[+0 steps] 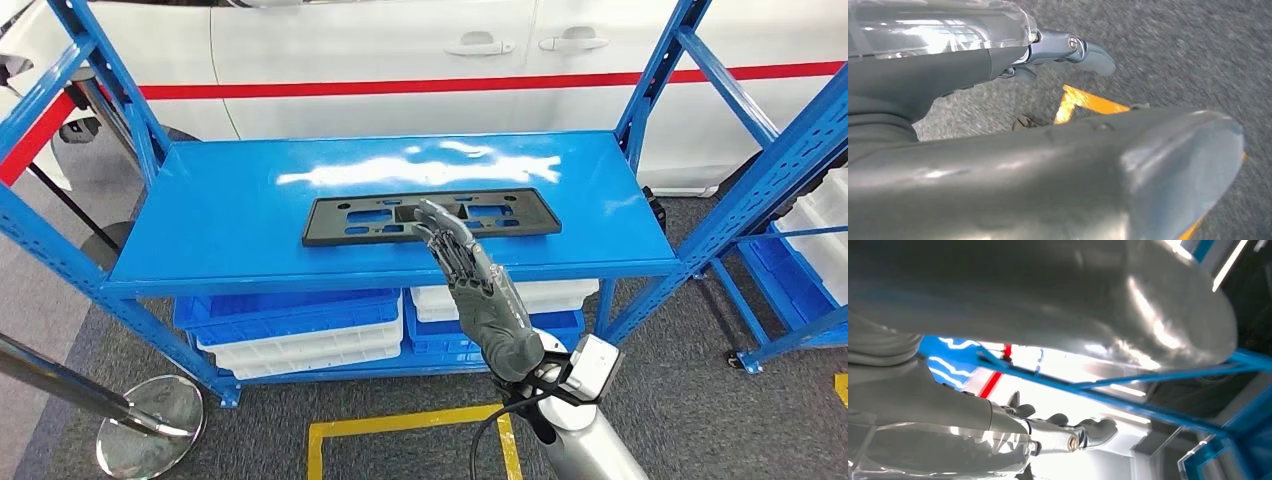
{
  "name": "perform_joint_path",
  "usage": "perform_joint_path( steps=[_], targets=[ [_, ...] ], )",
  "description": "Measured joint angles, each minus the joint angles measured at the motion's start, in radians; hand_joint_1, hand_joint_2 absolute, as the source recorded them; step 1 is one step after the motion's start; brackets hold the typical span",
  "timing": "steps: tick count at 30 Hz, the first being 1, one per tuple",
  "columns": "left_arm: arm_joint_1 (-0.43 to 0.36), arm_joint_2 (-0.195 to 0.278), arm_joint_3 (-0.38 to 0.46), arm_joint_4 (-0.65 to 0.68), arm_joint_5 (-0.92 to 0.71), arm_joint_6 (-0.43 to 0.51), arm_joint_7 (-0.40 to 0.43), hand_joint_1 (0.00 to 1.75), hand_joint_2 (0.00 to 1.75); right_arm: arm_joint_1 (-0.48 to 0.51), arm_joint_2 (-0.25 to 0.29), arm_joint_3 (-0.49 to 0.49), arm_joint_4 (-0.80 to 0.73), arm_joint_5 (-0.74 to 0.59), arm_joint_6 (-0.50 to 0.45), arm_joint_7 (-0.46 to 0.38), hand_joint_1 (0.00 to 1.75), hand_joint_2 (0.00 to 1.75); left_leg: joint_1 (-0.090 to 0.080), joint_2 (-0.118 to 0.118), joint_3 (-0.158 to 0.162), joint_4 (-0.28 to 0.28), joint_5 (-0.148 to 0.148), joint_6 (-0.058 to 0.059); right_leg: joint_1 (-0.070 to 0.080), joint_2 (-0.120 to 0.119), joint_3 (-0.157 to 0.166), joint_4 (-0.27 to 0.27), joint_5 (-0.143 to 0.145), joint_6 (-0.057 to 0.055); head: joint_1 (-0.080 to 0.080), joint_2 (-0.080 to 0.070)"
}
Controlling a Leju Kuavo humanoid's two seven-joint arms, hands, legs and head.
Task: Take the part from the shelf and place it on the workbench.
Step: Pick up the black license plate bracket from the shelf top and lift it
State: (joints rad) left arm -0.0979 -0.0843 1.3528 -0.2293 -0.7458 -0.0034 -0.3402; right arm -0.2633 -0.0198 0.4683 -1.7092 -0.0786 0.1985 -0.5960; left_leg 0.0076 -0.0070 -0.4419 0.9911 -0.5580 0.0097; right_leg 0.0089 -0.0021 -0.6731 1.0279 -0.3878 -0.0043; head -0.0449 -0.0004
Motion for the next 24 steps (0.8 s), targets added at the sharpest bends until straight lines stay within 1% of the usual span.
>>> perform_joint_path(
  steps=[4, 5, 6, 7, 8, 9, 10, 11, 13, 14, 15, 16, 18, 19, 20, 21, 22, 23, 24],
  targets=[
    [0.0, 0.0, 0.0, 0.0, 0.0, 0.0, 0.0, 0.0, 0.0, 0.0, 0.0, 0.0, 0.0, 0.0, 0.0, 0.001, 0.0, 0.0, 0.0, 0.0, 0.0, -0.001, -0.002, -0.001, 0.0, 0.0, 0.001, 0.0, -0.002, 0.0, 0.0, 0.0],
    [-0.001, 0.0, 0.0, 0.0, 0.0, 0.0, 0.0, 0.0, 0.0, -0.001, 0.0, 0.0, 0.0, 0.0, -0.001, 0.0, 0.0, 0.0, 0.0, 0.001, 0.008, -0.001, -0.001, -0.004, 0.0, 0.002, 0.006, -0.003, -0.006, -0.003, 0.0, 0.0],
    [-0.001, 0.0, 0.0, 0.0, 0.0, 0.0, 0.0, 0.0, 0.0, -0.002, 0.0, 0.001, 0.0, -0.001, -0.001, 0.0, 0.0, 0.0, 0.0, 0.002, 0.017, 0.0, 0.003, -0.008, 0.0, 0.003, 0.014, -0.008, -0.01, -0.009, 0.0, 0.0],
    [-0.004, 0.001, 0.0, 0.0, -0.002, 0.0, -0.002, 0.0, 0.0, -0.003, 0.001, 0.005, 0.0, -0.001, -0.002, 0.0, 0.0, 0.0, 0.001, 0.003, -0.015, 0.068, 0.002, -0.017, -0.002, 0.004, 0.043, -0.016, -0.025, -0.018, 0.0, 0.0],
    [-0.003, 0.002, 0.0, 0.0, -0.004, 0.0, -0.004, 0.0, 0.0, -0.002, 0.002, 0.009, 0.0, 0.0, -0.004, -0.001, 0.0, 0.0, 0.002, 0.004, -0.068, 0.144, -0.028, -0.028, -0.005, 0.007, 0.084, -0.026, -0.047, -0.027, -0.001, 0.0],
    [-0.003, 0.003, 0.0, 0.0, -0.006, 0.0, -0.006, 0.0, 0.0, -0.001, 0.002, 0.012, 0.0, 0.001, -0.006, -0.001, 0.0, 0.0, 0.003, 0.004, -0.131, 0.21, -0.058, -0.035, -0.007, 0.008, 0.124, -0.033, -0.07, -0.032, -0.001, 0.0],
    [-0.001, 0.003, 0.0, 0.0, -0.008, -0.001, -0.008, 0.0, 0.0, 0.001, 0.003, 0.015, 0.0, 0.002, -0.007, -0.001, 0.0, 0.0, 0.005, 0.004, -0.194, 0.26, -0.082, -0.041, -0.01, 0.01, 0.164, -0.039, -0.094, -0.035, -0.001, 0.0],
    [0.002, 0.004, 0.0, 0.0, -0.008, 0.0, -0.009, 0.0, 0.0, 0.003, 0.003, 0.016, 0.0, 0.003, -0.008, -0.001, 0.0, 0.0, 0.004, 0.004, -0.213, 0.222, -0.079, -0.04, -0.01, 0.012, 0.188, -0.04, -0.112, -0.034, -0.001, 0.0],
    [0.005, 0.005, 0.0, 0.0, -0.01, 0.001, -0.009, 0.0, 0.0, 0.004, 0.003, 0.017, 0.001, 0.003, -0.008, -0.001, 0.0, 0.0, 0.001, 0.003, -0.201, 0.1, 0.043, -0.027, -0.008, 0.015, 0.219, -0.038, -0.135, -0.029, -0.001, 0.0],
    [0.006, 0.006, 0.0, 0.0, -0.012, 0.003, -0.009, 0.0, 0.0, 0.003, 0.003, 0.018, 0.001, 0.004, -0.008, -0.001, 0.0, 0.0, -0.002, 0.002, -0.192, 0.059, 0.096, -0.02, -0.006, 0.017, 0.23, -0.037, -0.147, -0.024, -0.001, 0.0],
    [0.006, 0.006, -0.001, 0.0, -0.014, 0.005, -0.009, 0.0, 0.0, 0.003, 0.003, 0.018, 0.0, 0.005, -0.008, -0.001, 0.0, 0.0, -0.004, 0.001, -0.186, 0.04, 0.133, -0.015, -0.004, 0.019, 0.237, -0.036, -0.157, -0.019, -0.001, 0.0],
    [0.004, 0.006, -0.001, 0.0, -0.017, 0.007, -0.009, 0.0, 0.0, 0.002, 0.003, 0.018, -0.001, 0.005, -0.008, -0.001, 0.0, 0.0, -0.006, 0.001, -0.181, 0.039, 0.143, -0.011, -0.003, 0.021, 0.244, -0.036, -0.165, -0.013, -0.001, 0.0],
    [-0.003, 0.006, -0.003, 0.0, -0.02, 0.012, -0.009, 0.0, 0.0, -0.001, 0.003, 0.018, -0.007, 0.006, -0.007, -0.002, 0.0, 0.0, 0.0, 0.0, -0.171, 0.031, 0.157, -0.002, -0.001, 0.02, 0.252, -0.034, -0.181, -0.001, -0.001, 0.0],
    [-0.006, 0.006, -0.004, 0.0, -0.02, 0.015, -0.009, 0.0, 0.0, -0.001, 0.003, 0.018, -0.01, 0.007, -0.008, -0.002, 0.0, 0.0, 0.002, 0.001, -0.167, 0.026, 0.158, 0.003, -0.002, 0.018, 0.245, -0.016, -0.194, 0.005, -0.001, 0.0],
    [-0.008, 0.005, -0.004, 0.0, -0.021, 0.016, -0.009, 0.0, 0.0, 0.001, 0.003, 0.017, -0.011, 0.008, -0.009, -0.003, 0.0, 0.0, 0.005, 0.001, -0.165, 0.021, 0.157, 0.008, -0.004, 0.016, 0.224, 0.023, -0.216, 0.012, -0.001, 0.0],
    [-0.009, 0.005, -0.004, 0.0, -0.021, 0.017, -0.009, 0.0, 0.0, 0.006, 0.002, 0.017, -0.01, 0.01, -0.01, -0.003, 0.0, 0.0, 0.005, 0.001, -0.164, 0.018, 0.155, 0.011, -0.007, 0.013, 0.189, 0.083, -0.242, 0.018, -0.001, 0.0],
    [-0.007, 0.005, -0.005, 0.0, -0.022, 0.018, -0.01, 0.0, 0.0, 0.014, 0.001, 0.015, -0.008, 0.014, -0.013, -0.003, 0.0, 0.44, 0.005, 0.002, -0.163, 0.018, 0.152, 0.014, -0.01, 0.012, 0.142, 0.155, -0.27, 0.023, -0.001, 0.0],
    [-0.005, 0.005, -0.005, 0.0, -0.024, 0.019, -0.012, 0.0, 0.0, 0.025, -0.001, 0.014, -0.006, 0.019, -0.017, -0.002, 0.0, 0.87, 0.005, 0.001, -0.162, 0.018, 0.148, 0.014, -0.013, 0.011, 0.097, 0.22, -0.285, 0.028, -0.001, 0.0],
    [-0.002, 0.005, -0.005, 0.0, -0.025, 0.019, -0.014, 0.0, 0.0, 0.037, -0.004, 0.013, -0.004, 0.028, -0.023, -0.001, 0.0, 1.31, 0.005, 0.001, -0.159, 0.018, 0.143, 0.014, -0.016, 0.01, 0.062, 0.257, -0.28, 0.031, -0.001, 0.0]
  ],
)
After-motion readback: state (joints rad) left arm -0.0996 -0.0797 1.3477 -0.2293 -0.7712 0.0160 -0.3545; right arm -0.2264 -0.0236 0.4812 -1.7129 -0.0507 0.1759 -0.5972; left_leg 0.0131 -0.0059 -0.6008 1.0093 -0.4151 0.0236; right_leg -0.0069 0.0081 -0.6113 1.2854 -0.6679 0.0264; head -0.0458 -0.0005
